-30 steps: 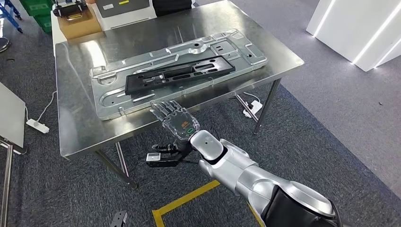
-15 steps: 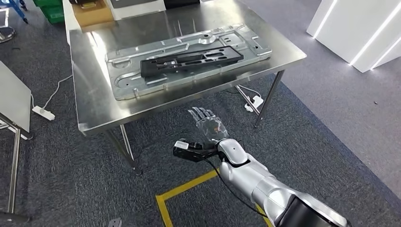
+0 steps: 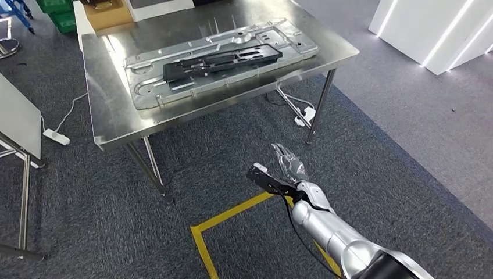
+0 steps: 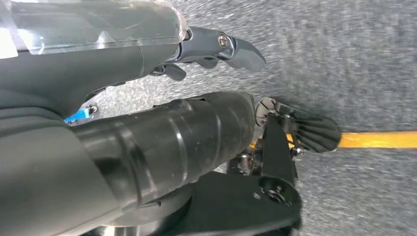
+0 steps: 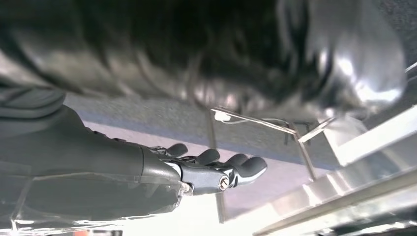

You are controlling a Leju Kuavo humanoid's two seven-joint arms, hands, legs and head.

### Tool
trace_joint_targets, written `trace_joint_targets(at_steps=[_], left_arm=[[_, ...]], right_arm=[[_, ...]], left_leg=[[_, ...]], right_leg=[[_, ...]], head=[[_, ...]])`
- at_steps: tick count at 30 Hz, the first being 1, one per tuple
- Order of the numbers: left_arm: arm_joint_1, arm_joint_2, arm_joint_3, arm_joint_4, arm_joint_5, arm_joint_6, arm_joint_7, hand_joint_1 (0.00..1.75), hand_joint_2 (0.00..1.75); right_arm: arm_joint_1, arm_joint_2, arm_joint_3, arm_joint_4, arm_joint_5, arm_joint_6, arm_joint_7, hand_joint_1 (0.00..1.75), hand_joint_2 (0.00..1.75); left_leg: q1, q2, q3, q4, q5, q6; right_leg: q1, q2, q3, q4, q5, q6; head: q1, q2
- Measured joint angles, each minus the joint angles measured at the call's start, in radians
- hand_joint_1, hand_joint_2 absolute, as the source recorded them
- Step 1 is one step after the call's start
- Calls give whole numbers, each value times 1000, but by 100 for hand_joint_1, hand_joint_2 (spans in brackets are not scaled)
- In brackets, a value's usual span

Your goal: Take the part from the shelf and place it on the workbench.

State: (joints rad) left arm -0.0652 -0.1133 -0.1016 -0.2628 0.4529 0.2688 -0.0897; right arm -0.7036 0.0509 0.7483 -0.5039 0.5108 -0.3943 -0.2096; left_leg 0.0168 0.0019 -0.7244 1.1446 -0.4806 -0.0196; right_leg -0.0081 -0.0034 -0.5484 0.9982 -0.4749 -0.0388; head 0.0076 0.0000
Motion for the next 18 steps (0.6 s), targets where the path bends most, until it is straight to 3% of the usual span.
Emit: trace_joint_targets(at_steps=[1,2,3,4,6,8,10,11,12,14,15,17,18], left_arm=[[0,0,1,0,1,0,0,0,0],[1,0,1,0,2,0,-1,0,0],[1,0,1,0,2,0,-1,0,0],[2,0,2,0,3,0,-2,0,0],[3,0,2,0,5,0,-2,0,0],[3,2,4,0,11,-5,0,0,0],[4,3,10,0,25,-17,2,0,0],[6,4,13,0,31,-25,3,0,44],[8,4,18,0,38,-32,3,0,87],[14,4,25,1,47,-42,4,0,175],[17,5,27,1,51,-46,5,0,175],[24,6,31,3,56,-48,6,0,175],[27,6,32,4,57,-46,7,0,175]], right_arm=[[5,-1,-8,1,-2,1,2,0,0],[11,-2,-17,2,-6,3,5,0,0],[17,-4,-26,3,-10,5,7,0,0],[23,-6,-35,3,-14,7,9,0,0],[29,-10,-50,3,-21,13,12,0,0],[31,-13,-65,3,-41,24,24,0,0],[39,-22,-92,4,-98,46,54,0,0],[48,-30,-113,4,-139,57,76,0,0],[58,-39,-142,6,-180,63,98,0,44],[82,-67,-213,15,-252,65,135,0,131],[97,-84,-249,23,-280,64,148,0,175],[135,-114,-313,42,-320,61,172,0,175],[158,-127,-343,53,-334,60,187,0,175]], left_leg=[[0,0,-18,69,-41,-2],[0,0,-27,124,-60,-4],[0,0,-22,151,-59,-4],[0,0,3,139,-42,-3],[-2,0,101,18,-4,6],[-8,0,185,-108,-3,15],[-13,0,208,-149,-12,23],[-12,0,207,-155,-8,29],[-10,-1,207,-161,-1,37],[-4,-2,203,-172,14,53],[-4,-3,198,-173,19,58],[-4,-5,189,-172,24,61],[-4,-6,186,-170,25,60]], right_leg=[[1,0,-13,1,10,-1],[3,-1,-26,1,19,-1],[4,-2,-37,3,27,0],[5,-3,-48,5,34,1],[5,-3,-64,11,44,6],[6,-4,-74,17,51,15],[6,-6,-78,18,60,27],[7,-7,-78,17,63,33],[6,-7,-80,21,59,40],[4,-3,-105,80,15,50],[1,0,-131,140,-23,56],[-3,3,-182,264,-82,65],[-6,3,-189,289,-86,69]], head=[[-1,0],[-1,0],[-1,0],[-1,0],[-1,0],[-1,0],[-1,0],[-1,0],[0,0],[1,0],[1,0],[1,0],[1,0]])
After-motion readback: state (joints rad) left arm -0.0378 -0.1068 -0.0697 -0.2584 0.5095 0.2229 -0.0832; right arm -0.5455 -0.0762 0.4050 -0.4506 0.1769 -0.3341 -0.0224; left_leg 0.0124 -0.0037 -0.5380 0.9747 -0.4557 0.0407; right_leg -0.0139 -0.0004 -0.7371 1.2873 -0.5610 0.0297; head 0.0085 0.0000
